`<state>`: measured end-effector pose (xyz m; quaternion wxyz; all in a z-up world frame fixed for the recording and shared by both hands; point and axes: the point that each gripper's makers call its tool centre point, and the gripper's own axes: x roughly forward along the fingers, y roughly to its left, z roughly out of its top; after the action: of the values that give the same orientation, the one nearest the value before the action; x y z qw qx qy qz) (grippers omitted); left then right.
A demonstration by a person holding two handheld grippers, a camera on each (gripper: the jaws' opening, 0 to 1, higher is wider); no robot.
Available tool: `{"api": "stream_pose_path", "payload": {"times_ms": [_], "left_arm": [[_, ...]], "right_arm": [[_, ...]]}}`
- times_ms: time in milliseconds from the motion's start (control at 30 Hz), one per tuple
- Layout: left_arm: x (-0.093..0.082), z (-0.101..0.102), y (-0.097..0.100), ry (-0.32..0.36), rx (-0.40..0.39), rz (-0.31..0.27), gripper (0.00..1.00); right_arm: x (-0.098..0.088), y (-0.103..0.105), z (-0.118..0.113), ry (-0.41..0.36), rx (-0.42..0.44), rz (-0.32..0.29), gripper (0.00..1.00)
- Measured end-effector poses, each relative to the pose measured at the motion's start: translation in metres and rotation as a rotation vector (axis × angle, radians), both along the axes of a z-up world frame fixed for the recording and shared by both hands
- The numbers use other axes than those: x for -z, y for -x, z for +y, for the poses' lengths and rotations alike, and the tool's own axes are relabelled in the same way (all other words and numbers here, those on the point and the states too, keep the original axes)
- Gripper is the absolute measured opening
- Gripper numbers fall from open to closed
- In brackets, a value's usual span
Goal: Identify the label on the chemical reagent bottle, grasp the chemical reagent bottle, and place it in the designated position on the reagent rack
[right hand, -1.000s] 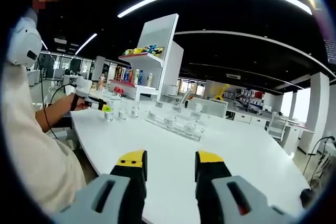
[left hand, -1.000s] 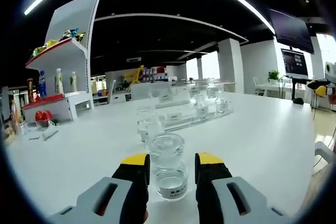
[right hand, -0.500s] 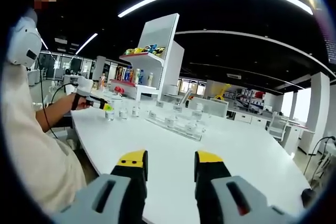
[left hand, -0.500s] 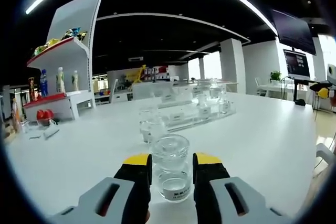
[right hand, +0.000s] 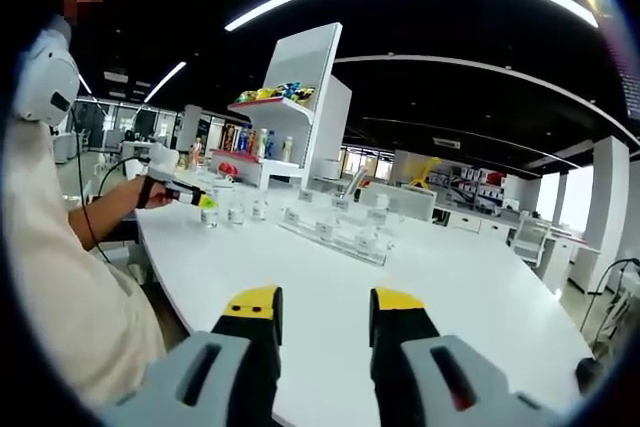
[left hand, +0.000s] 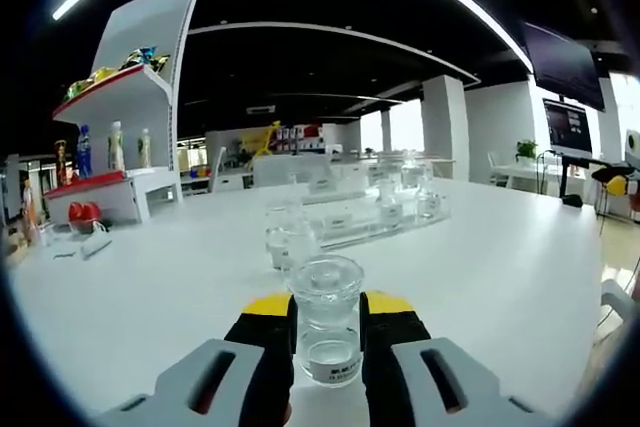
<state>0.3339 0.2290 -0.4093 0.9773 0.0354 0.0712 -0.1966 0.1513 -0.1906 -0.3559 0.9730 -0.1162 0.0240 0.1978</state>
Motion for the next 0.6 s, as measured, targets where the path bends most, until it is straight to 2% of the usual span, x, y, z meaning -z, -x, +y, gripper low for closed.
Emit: {"api": "stream_pose_path", "payload": {"times_ms": [600], "left_arm": [[-0.0012,0.0005,-0.0013,0.0,-0.002,-0.007,0.25]], "right_arm": [[0.0047,-0.0023,0.0025,-0.007,-0.002,0.009,0.33]]}}
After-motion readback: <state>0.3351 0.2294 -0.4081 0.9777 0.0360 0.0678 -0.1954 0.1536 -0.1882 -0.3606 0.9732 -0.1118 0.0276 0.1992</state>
